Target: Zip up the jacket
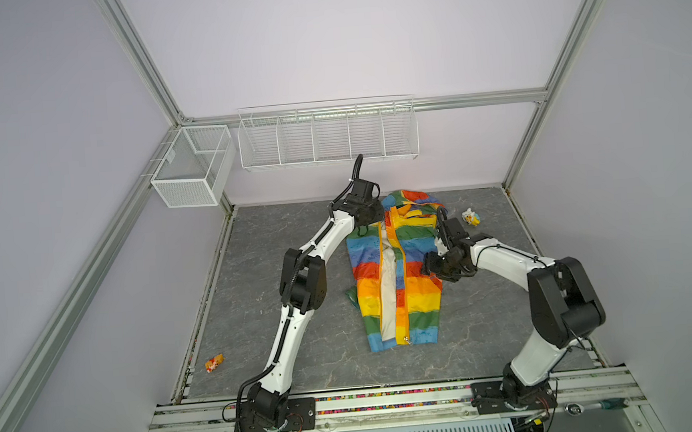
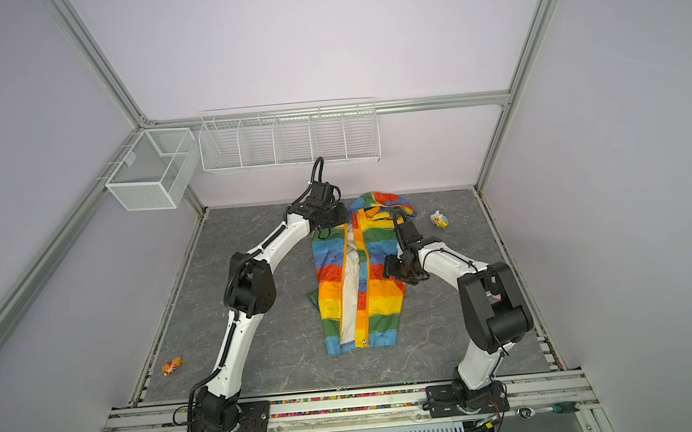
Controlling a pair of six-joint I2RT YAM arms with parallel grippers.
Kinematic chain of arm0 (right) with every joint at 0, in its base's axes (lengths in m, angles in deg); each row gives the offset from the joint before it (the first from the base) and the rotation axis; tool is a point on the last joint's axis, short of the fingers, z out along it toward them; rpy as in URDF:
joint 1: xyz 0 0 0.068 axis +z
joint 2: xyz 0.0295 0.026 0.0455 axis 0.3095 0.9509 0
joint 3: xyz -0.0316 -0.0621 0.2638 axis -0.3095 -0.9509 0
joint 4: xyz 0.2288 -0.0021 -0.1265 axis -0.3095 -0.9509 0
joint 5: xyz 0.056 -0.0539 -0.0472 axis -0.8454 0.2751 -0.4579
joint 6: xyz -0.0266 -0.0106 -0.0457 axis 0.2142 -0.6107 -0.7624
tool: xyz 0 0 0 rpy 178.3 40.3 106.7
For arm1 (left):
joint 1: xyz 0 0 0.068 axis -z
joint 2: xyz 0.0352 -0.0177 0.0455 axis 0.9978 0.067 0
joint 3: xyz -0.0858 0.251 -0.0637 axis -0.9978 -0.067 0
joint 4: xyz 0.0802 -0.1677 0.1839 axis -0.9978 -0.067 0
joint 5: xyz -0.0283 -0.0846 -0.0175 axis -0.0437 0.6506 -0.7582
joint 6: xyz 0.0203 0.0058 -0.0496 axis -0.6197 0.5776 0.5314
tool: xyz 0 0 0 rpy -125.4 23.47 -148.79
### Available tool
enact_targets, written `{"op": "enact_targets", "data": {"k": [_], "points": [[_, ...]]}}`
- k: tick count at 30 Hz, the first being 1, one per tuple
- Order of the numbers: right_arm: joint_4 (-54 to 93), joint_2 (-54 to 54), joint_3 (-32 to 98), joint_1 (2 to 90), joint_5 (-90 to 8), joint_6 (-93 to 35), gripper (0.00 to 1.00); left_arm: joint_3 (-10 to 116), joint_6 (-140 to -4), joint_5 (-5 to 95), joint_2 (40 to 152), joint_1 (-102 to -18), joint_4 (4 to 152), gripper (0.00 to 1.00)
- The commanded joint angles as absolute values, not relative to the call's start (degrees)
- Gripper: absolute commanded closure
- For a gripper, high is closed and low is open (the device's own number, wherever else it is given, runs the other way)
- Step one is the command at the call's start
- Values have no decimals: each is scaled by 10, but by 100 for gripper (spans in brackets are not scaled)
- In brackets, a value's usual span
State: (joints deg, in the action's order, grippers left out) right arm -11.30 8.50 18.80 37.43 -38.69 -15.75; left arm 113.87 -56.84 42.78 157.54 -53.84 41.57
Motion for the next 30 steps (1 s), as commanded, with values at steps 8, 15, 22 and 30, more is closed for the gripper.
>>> {"op": "enact_targets", "data": {"k": [8, 15, 22, 30], "points": [[-157, 19, 224, 472, -367, -141, 36, 943, -596, 383, 1403, -527, 476, 52], [-96, 56, 236, 554, -396, -99, 43, 738, -591, 351, 1247, -527, 487, 52], [-36, 125, 245, 606, -432, -76, 46, 562, -592, 388, 1107, -526, 422, 51], [-9, 162, 225, 612, -431, -57, 41, 329, -502, 491, 972, -512, 518, 49]]}}
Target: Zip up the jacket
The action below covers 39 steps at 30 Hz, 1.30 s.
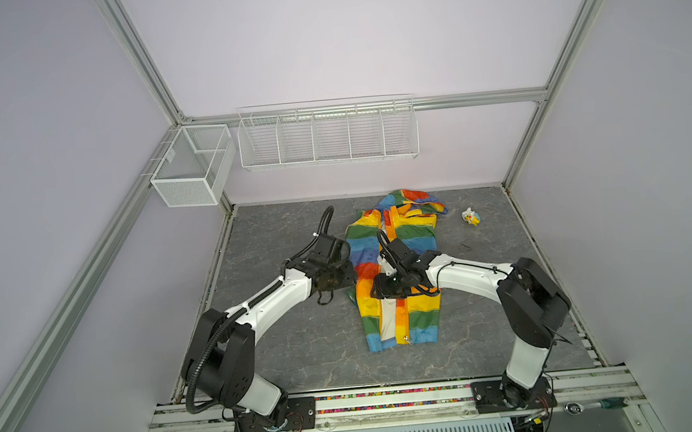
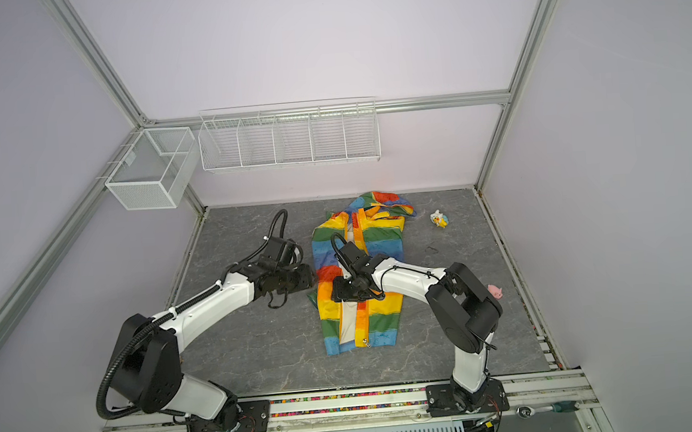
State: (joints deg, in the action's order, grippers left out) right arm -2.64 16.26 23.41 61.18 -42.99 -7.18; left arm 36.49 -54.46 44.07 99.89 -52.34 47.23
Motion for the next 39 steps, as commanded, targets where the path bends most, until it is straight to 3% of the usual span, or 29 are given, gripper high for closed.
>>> {"op": "enact_targets", "data": {"k": [1, 11, 16, 19, 23, 27, 39], "points": [[-8, 163, 221, 612, -430, -56, 39, 305, -489, 504, 960, -505, 542, 48], [28, 158, 167, 611, -416, -25, 32, 162, -399, 563, 906, -456, 683, 46], [51, 157, 161, 611, -435, -10, 30, 138, -387, 585, 932, -444, 725, 47], [58, 156, 161, 612, -442, -1, 30, 136, -382, 591, 951, -435, 749, 58], [52, 129, 154, 613, -433, 9, 31, 128, -385, 571, 937, -434, 743, 85], [38, 86, 152, 620, -428, 16, 31, 116, -384, 568, 935, -434, 745, 100], [96, 89, 147, 666, -456, 74, 28, 84, -364, 583, 923, -434, 811, 100]]}}
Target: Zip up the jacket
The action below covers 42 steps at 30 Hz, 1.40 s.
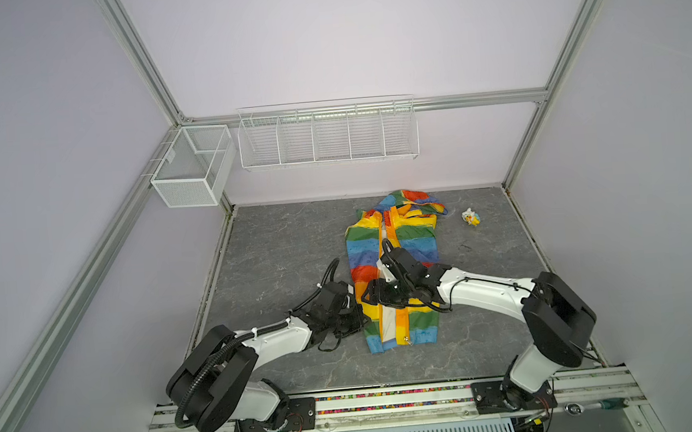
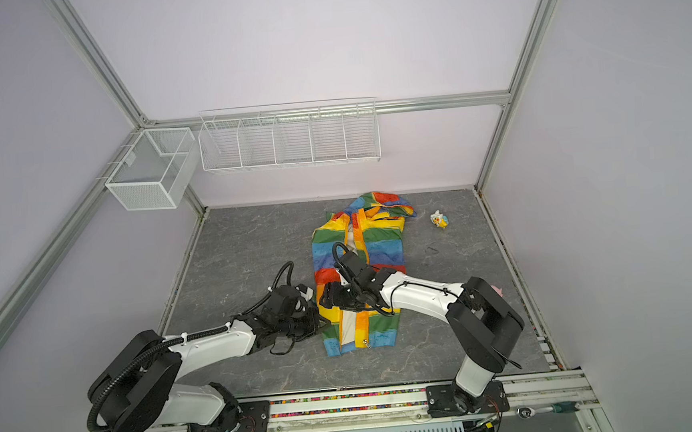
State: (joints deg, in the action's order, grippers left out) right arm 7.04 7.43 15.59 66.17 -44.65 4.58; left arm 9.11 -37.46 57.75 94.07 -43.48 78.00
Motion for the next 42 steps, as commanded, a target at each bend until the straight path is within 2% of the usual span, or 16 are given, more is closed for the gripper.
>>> {"op": "enact_targets", "data": {"k": [1, 15, 27, 36, 42], "points": [[100, 93, 145, 667, -456, 77, 28, 81, -365, 585, 920, -434, 814, 100], [167, 93, 74, 646, -459, 108, 25, 47, -346, 623, 887, -438, 905, 100], [293, 62, 7, 642, -514, 164, 25, 47, -316, 642, 915, -442, 974, 100], [283, -15, -22, 647, -498, 171, 23, 47, -309, 637, 931, -443, 973, 100], [285, -29, -32, 657, -498, 174, 24, 50, -305, 638, 937, -443, 980, 100]]}}
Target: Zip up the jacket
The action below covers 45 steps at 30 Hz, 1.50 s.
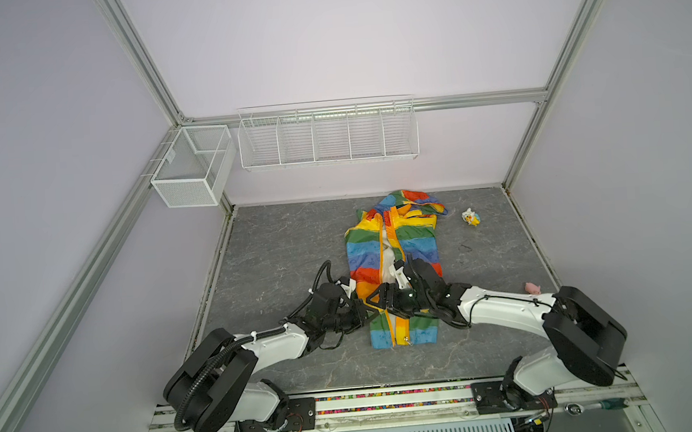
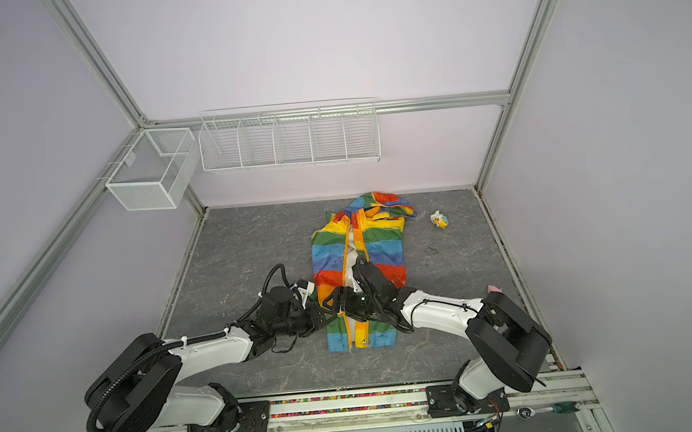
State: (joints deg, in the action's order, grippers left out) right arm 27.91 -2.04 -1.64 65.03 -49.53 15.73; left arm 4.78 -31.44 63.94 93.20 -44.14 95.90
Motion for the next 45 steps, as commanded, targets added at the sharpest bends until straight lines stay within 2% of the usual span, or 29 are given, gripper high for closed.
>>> {"op": "enact_targets", "data": {"k": [1, 6, 13, 15, 18, 19, 22, 25, 30, 38, 40, 43, 45], "points": [[286, -29, -35, 658, -497, 174, 25, 50, -305, 638, 935, -443, 981, 100], [290, -28, -50, 660, -492, 176, 35, 46, -302, 636, 927, -443, 982, 100], [272, -38, -54, 659, -468, 169, 56, 43, -304, 638, 927, -443, 978, 100], [266, -38, -50, 658, -465, 166, 62, 44, -304, 638, 928, -443, 977, 96], [260, -36, -43, 653, -466, 165, 70, 42, -304, 638, 928, -443, 977, 83], [259, -35, -41, 651, -467, 164, 72, 41, -304, 638, 927, -443, 977, 74], [248, -32, -31, 644, -469, 158, 78, 39, -305, 635, 919, -443, 969, 56], [237, -28, -23, 638, -471, 152, 84, 33, -310, 631, 903, -443, 957, 46], [242, -19, -23, 628, -485, 150, 93, 29, -318, 621, 877, -443, 932, 41], [283, 15, -24, 628, -509, 160, 93, 23, -318, 615, 883, -449, 921, 40], [298, 21, -28, 630, -517, 162, 86, 16, -312, 614, 888, -454, 931, 40], [310, 28, -33, 636, -519, 164, 67, 10, -307, 611, 892, -459, 938, 41], [320, 31, -39, 643, -520, 167, 63, 8, -307, 610, 894, -461, 941, 41]]}}
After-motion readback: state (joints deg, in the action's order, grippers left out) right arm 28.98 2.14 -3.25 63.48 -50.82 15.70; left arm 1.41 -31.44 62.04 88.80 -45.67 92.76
